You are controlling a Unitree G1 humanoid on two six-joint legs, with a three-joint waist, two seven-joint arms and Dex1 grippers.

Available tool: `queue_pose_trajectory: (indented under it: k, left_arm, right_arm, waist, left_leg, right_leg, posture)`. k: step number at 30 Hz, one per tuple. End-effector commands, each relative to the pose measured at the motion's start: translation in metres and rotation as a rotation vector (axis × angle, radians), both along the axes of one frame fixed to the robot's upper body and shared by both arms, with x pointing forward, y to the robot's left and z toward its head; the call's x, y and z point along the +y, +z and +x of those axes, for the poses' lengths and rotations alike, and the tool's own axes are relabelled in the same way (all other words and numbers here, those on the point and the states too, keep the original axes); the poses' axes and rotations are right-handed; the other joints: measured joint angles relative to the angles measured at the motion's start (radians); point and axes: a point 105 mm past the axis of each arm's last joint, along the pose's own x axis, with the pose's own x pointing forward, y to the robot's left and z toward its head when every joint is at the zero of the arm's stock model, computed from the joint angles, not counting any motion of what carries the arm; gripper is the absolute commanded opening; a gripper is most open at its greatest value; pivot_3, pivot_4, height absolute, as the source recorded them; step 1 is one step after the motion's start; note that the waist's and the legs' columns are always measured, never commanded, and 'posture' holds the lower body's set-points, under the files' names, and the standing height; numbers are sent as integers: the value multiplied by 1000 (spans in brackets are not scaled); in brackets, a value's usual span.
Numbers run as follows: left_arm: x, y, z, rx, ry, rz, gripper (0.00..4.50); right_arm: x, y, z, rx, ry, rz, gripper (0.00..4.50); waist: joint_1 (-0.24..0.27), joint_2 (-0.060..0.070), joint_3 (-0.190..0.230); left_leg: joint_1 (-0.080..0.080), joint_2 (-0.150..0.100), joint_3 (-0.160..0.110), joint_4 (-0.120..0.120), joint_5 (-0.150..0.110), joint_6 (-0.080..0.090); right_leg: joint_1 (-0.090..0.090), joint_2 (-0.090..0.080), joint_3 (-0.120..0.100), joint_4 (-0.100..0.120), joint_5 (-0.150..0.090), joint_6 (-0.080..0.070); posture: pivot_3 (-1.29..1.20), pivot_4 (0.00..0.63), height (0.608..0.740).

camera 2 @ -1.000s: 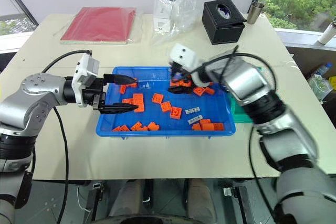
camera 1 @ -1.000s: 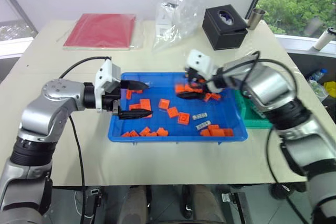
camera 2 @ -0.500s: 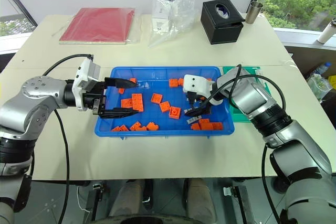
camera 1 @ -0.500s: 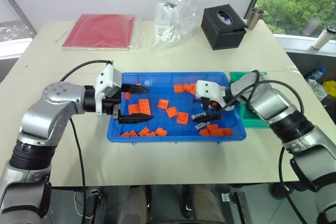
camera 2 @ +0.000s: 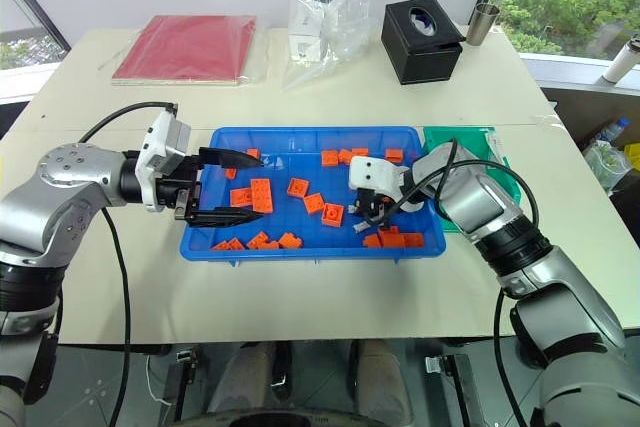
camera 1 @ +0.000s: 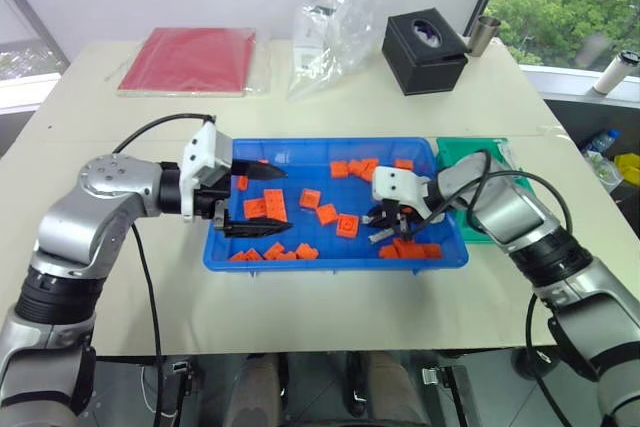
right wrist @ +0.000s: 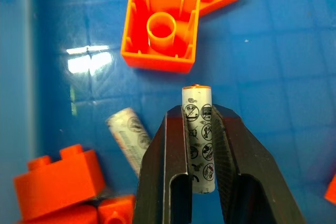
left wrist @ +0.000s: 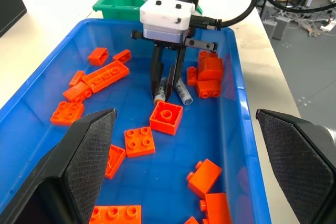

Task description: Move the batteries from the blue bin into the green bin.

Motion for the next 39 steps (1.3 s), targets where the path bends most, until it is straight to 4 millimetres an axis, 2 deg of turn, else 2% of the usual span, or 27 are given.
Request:
queue_pose_trajectory:
  k: [1,3,6,9,13,14,15,16,18,19,22,24,25,27,29,31,34,35,39]
  left_arm:
    - [-2,6,-3,-24,-28,10,4500]
    - [-2,3,-5,-15,-35,10,4500]
    - [-1,1,-5,-8,-38,11,4500]
    - [-1,0,-4,-3,-41,7,4500]
    - [-4,-1,-3,4,-56,0,4500]
    - [-5,-2,-3,6,-60,-1,4500]
    - [-5,-2,-3,7,-64,-1,4500]
    - [-5,-3,-2,8,-68,0,4500]
    - [-6,-3,-2,8,-73,1,4500]
    - [-6,-3,-2,8,-75,1,4500]
    - [-5,-3,-2,8,-77,1,4500]
    - [-6,-3,-1,10,-75,-3,4500]
    - [-7,-4,-2,12,-76,-3,4500]
    - [-8,-5,-3,13,-79,-2,4500]
    - [-9,-6,-6,14,-84,-1,4500]
    - [-10,-6,-7,14,-86,0,4500]
    - [-7,-7,-9,11,-70,-1,4500]
    - [-7,-7,-9,11,-65,-1,4500]
    - [-3,-5,-11,2,-34,-4,4500]
  right_arm:
    - [-3,72,6,-172,-95,161,41]
    - [-27,100,3,-221,-199,196,41]
    - [-66,114,-1,-281,-336,154,41]
    - [-105,108,-6,-295,-481,78,41]
    - [-133,92,-15,-277,-592,19,41]
    - [-135,90,-15,-280,-611,18,1073]
    - [-137,89,-14,-296,-617,3,1409]
    - [-138,89,-13,-309,-618,-7,1953]
    - [-134,93,-12,-320,-597,6,2981]
    - [-129,98,-10,-323,-578,26,3312]
    - [-105,113,-9,-329,-465,80,3312]
    - [-84,115,-12,-296,-360,107,3312]
    - [-64,110,-17,-246,-257,106,3312]
    - [-39,99,-28,-172,-106,89,3312]
    - [-21,83,-35,-105,10,50,3312]
    - [-13,70,-36,-66,71,9,3312]
    - [-5,37,-37,-11,182,-104,3312]
    - [-4,31,-37,4,206,-126,3312]
    - [0,18,-17,-10,201,-169,3312]
  waist:
    - [0,0,0]
    - [5,1,0]
    - [22,0,0]
    - [24,-1,0]
    - [21,0,0]
    - [18,0,0]
    - [15,1,0]
    - [13,1,0]
    - [11,1,0]
    - [12,1,0]
    - [12,2,1]
    - [11,1,1]
    - [12,1,1]
    - [11,1,1]
    - [11,1,1]
    - [15,1,1]
    - [21,1,1]
    - [22,1,0]
    - [19,1,1]
  left_leg:
    - [0,0,0,0,0,0]
    - [0,0,0,0,0,0]
    - [0,0,0,0,0,0]
    - [0,-1,0,0,0,0]
    - [0,-1,1,0,0,0]
    - [0,-1,1,0,0,0]
    - [1,-1,1,0,0,0]
    - [1,-1,1,0,0,0]
    - [1,0,1,0,0,0]
    - [1,0,1,0,0,0]
    - [0,0,1,0,0,0]
    - [1,0,1,0,0,0]
    - [1,0,1,0,0,0]
    - [1,0,1,0,0,0]
    - [0,0,0,0,0,0]
    - [0,0,0,0,0,0]
    - [0,0,1,1,0,0]
    - [0,-1,0,1,0,0]
    - [0,0,1,2,0,0]
  right_leg:
    - [0,0,0,0,0,0]
    - [0,0,0,0,0,0]
    - [0,-1,0,-1,0,0]
    - [1,-1,0,-3,-2,-3]
    - [1,-2,0,-3,-2,-3]
    - [1,-2,0,-2,-1,-2]
    - [1,-2,1,-2,0,0]
    - [0,-2,1,-2,0,0]
    - [0,-1,0,-1,0,0]
    - [0,-1,0,-2,0,0]
    - [0,-1,1,-2,0,0]
    - [0,-1,1,-2,0,0]
    - [0,-1,1,-2,0,0]
    - [0,-1,0,-2,0,0]
    - [0,-1,0,-2,0,0]
    - [0,-1,0,-2,0,0]
    - [0,-1,1,-2,0,0]
    - [1,-1,1,-2,0,0]
    - [1,-1,0,-1,0,0]
  posture:
    - [0,150,736]
    - [0,150,736]
    - [0,150,736]
    - [0,150,736]
    - [0,150,736]
    - [0,150,736]
    - [0,150,736]
    - [0,150,736]
    - [0,150,736]
    - [0,150,736]
    - [0,150,736]
    - [0,150,736]
    - [0,150,736]
    - [0,150,736]
    - [0,150,736]
    - [0,150,736]
    - [0,150,736]
    - [0,150,736]
    - [0,150,736]
